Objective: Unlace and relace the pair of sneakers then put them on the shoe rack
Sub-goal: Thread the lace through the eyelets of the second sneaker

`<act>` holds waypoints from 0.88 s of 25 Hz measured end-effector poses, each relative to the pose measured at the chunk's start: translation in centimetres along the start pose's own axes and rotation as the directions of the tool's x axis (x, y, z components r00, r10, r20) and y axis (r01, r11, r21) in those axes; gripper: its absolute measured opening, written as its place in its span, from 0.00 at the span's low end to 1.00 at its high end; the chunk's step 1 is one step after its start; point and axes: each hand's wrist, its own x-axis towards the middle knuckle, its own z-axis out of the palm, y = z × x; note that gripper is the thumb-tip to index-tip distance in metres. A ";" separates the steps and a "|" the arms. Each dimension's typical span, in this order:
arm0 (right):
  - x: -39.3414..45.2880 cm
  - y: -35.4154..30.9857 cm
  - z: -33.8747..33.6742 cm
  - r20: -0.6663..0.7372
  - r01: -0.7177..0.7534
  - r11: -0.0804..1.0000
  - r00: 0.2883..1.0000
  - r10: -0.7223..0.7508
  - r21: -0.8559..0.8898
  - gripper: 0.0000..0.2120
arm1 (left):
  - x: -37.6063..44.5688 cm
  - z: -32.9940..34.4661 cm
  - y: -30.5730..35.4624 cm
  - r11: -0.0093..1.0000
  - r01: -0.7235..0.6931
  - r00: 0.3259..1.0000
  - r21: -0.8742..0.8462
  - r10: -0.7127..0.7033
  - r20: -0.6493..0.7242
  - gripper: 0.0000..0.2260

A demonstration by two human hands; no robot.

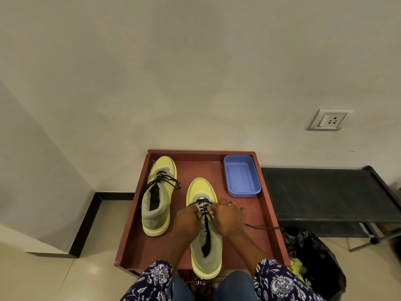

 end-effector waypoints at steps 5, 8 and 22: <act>-0.3 -0.3 -0.6 0.042 -0.045 0.999 0.998 0.046 -0.014 0.11 | 0.0 0.2 -0.5 0.999 0.020 1.000 -0.035 -0.020 -0.006 0.09; -0.4 -0.2 -0.5 0.046 -0.059 0.998 0.997 0.059 0.006 0.11 | -0.1 0.2 -0.7 0.999 -0.002 1.000 -0.043 0.001 -0.012 0.08; -0.2 1.2 1.0 0.139 -0.066 0.962 0.990 0.030 0.265 0.09 | -0.9 1.8 -2.1 0.992 -0.022 0.999 -0.122 0.028 0.044 0.11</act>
